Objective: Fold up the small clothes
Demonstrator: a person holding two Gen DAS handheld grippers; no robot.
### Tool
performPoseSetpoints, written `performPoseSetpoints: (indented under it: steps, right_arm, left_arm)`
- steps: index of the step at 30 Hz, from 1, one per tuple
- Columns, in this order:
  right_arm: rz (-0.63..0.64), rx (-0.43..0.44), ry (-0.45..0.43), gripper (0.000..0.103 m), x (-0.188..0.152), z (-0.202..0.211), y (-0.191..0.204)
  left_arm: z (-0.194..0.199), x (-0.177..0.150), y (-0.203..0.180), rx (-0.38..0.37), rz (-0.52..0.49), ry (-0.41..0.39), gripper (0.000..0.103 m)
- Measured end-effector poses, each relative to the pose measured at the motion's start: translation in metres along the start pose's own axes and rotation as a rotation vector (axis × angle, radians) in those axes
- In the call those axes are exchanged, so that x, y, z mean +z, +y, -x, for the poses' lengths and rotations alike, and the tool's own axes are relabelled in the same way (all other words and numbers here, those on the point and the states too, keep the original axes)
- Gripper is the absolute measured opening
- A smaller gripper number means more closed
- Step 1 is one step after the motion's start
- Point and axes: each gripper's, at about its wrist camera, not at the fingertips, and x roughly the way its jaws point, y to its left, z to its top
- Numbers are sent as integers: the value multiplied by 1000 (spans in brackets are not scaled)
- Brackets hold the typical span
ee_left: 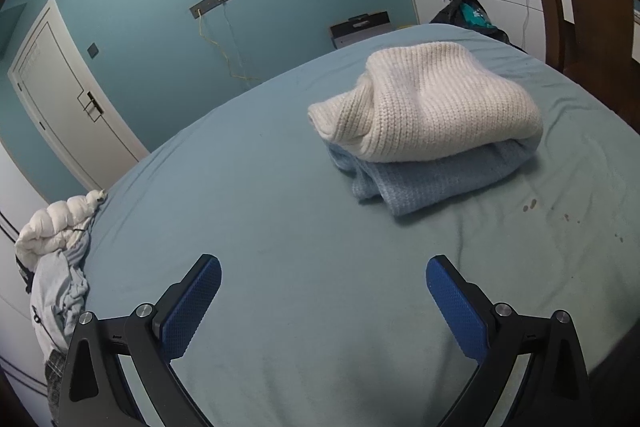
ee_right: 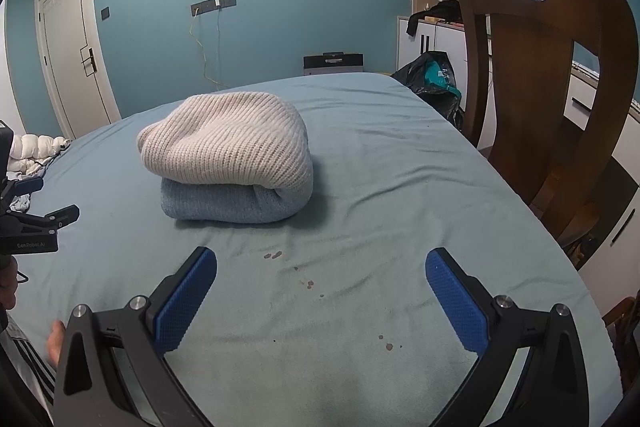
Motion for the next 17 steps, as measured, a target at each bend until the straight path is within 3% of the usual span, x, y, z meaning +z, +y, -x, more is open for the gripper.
performPoseSetpoints:
  steps: [17]
  right_arm:
    - [0, -3, 9, 102, 0, -3, 2]
  left_arm:
    - [0, -1, 0, -55, 24, 12, 103]
